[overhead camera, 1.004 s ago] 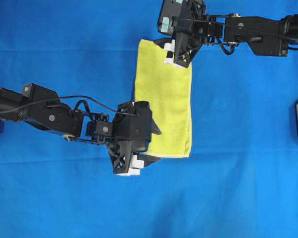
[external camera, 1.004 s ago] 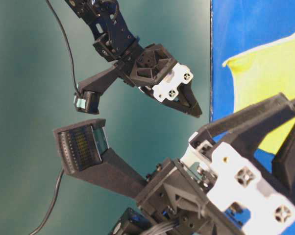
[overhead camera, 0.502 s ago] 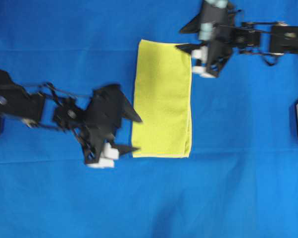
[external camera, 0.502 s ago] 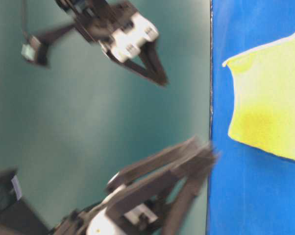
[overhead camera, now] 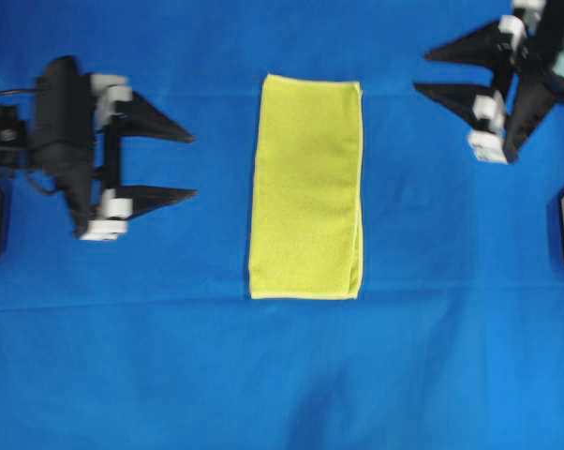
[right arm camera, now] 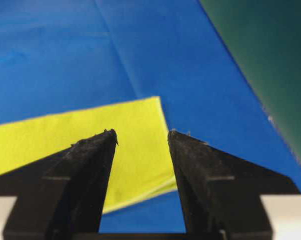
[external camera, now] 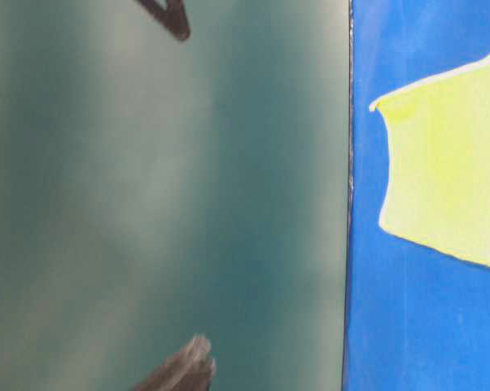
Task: Fold the yellow towel.
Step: 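Retract both grippers to the sides, then move both grippers to the far end corners of the strip and grasp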
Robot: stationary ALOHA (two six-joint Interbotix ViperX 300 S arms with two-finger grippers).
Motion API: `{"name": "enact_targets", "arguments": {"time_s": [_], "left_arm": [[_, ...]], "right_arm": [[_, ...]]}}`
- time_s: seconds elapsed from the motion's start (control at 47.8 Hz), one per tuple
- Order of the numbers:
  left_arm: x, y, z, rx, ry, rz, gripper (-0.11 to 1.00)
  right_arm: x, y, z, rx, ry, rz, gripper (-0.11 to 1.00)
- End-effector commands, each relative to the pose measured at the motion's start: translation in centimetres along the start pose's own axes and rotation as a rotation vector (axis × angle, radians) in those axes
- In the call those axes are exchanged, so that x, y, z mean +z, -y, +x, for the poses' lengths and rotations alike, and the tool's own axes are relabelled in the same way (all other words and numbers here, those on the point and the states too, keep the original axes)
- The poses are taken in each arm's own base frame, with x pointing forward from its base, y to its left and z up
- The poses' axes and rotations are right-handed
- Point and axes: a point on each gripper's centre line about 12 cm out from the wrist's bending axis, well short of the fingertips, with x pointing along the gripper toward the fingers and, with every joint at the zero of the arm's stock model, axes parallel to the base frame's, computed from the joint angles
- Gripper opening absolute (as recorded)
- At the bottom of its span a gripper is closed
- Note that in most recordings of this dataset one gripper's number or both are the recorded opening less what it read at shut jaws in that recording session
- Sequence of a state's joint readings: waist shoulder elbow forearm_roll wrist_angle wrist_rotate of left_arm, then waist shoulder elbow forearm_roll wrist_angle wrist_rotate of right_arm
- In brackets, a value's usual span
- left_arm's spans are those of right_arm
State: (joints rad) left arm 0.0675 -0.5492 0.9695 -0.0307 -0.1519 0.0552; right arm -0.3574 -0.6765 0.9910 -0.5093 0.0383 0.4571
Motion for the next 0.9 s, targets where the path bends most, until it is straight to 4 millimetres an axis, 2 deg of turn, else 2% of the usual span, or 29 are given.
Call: {"name": "enact_targets", "arguments": {"time_s": [0.0, 0.167, 0.523, 0.669, 0.878], "left_arm": [[0.3, -0.3, -1.6, 0.014, 0.058, 0.0, 0.75], [-0.9, -0.8, -2.7, 0.035, 0.074, -0.007, 0.75], [-0.9, -1.0, -2.3, 0.041, 0.077, -0.009, 0.75], [-0.9, -2.1, -1.2, 0.079, 0.07, -0.016, 0.75], [-1.8, -4.8, 2.8, 0.155, -0.003, -0.02, 0.75]], "right_arm": [[-0.4, -0.1, -0.8, 0.006, 0.02, 0.02, 0.51], [-1.3, -0.2, -1.2, 0.015, 0.022, 0.051, 0.51], [-1.3, -0.2, -0.9, 0.015, 0.017, 0.068, 0.51], [-1.8, 0.9, 0.6, -0.027, -0.041, 0.093, 0.5], [-3.4, 3.5, 4.9, -0.109, -0.186, 0.12, 0.5]]}}
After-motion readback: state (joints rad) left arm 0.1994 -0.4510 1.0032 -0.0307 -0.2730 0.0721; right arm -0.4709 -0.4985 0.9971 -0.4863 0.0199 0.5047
